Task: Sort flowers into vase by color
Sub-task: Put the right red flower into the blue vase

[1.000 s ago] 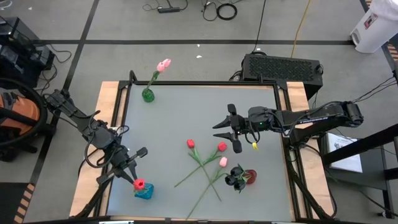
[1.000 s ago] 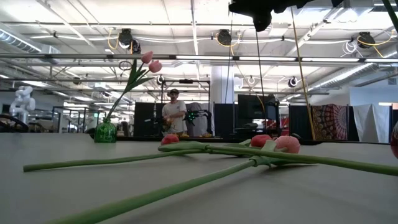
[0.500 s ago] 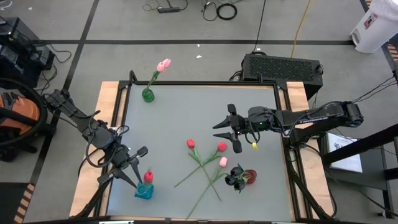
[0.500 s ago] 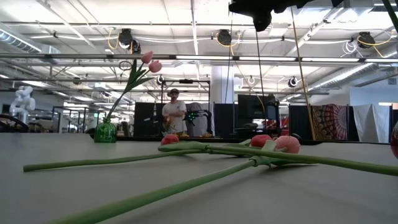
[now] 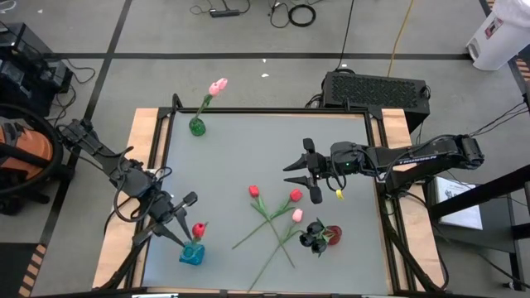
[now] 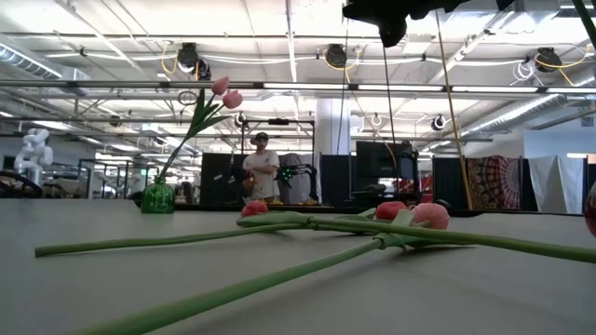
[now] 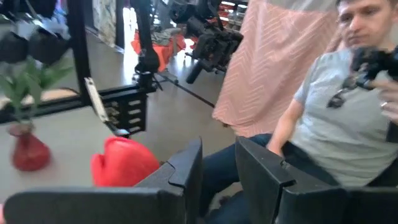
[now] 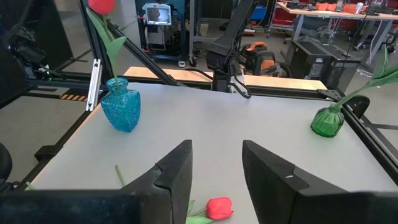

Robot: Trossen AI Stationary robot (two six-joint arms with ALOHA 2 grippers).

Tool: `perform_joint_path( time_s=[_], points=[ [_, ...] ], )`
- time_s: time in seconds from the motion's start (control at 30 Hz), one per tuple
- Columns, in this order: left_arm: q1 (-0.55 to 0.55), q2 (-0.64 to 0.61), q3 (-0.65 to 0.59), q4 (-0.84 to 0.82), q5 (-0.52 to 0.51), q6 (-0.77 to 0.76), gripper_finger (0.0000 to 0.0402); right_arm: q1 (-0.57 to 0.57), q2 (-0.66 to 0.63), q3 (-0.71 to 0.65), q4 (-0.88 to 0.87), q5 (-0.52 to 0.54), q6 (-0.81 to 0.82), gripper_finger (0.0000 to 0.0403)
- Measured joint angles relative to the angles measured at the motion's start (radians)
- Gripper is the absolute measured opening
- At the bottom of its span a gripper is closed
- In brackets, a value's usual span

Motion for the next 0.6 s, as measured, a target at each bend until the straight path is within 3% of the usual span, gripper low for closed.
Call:
perform_joint_path(
  time_s=[0.3,0.6],
  points=[
    [0.009,0.0,0.027,0.099,-0.227,0.195,0.0103,0.0,0.0,0.0,0.0,0.0,0.0,0.0132],
    [0.032,0.011,0.028,0.162,-0.774,0.471,0.0103,0.0,0.0,0.0,0.0,0.0,0.0,0.0132]
  ],
)
